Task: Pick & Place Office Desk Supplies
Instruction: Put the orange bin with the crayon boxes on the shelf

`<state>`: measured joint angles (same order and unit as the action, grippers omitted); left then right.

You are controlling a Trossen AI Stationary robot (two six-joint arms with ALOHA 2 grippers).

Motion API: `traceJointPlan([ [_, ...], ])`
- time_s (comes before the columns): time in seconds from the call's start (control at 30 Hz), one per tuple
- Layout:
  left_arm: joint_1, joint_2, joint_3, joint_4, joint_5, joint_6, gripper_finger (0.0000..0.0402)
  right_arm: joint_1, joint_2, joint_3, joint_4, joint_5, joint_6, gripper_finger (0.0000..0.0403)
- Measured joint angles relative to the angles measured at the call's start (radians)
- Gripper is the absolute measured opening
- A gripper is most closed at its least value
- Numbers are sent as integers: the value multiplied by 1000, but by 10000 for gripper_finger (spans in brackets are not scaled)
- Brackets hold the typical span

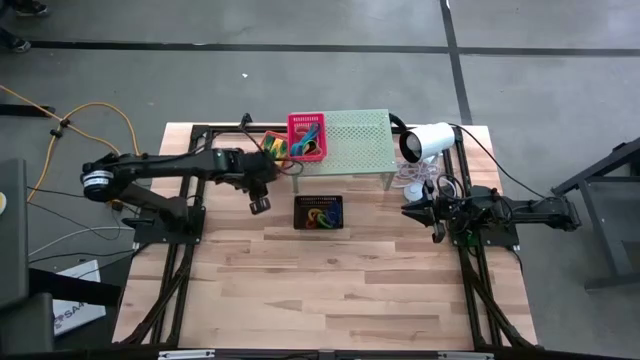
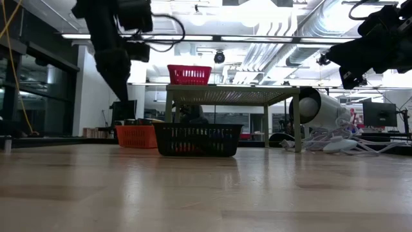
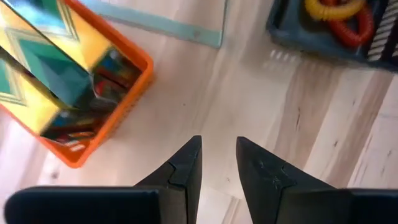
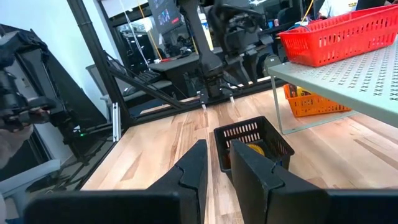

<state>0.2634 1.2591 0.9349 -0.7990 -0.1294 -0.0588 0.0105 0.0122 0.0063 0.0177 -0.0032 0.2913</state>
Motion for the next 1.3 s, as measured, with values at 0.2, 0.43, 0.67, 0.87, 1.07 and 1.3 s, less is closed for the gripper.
traceJointPlan([
  [0.2,82,0,-77,99,102,46,93,0,0,0,0,0,0,58],
  [0.43,102,0,-114,158,107,176,93,0,0,0,0,0,0,58],
  [0.67,110,-6,-114,151,102,320,93,0,0,0,0,0,0,58],
  [0.87,123,-71,-114,137,69,348,93,0,0,0,0,0,0,58],
  [1.07,121,-133,-134,141,28,399,93,0,0,0,0,0,0,58],
  [1.3,153,-153,-269,324,29,454,93,0,0,0,0,0,0,58],
])
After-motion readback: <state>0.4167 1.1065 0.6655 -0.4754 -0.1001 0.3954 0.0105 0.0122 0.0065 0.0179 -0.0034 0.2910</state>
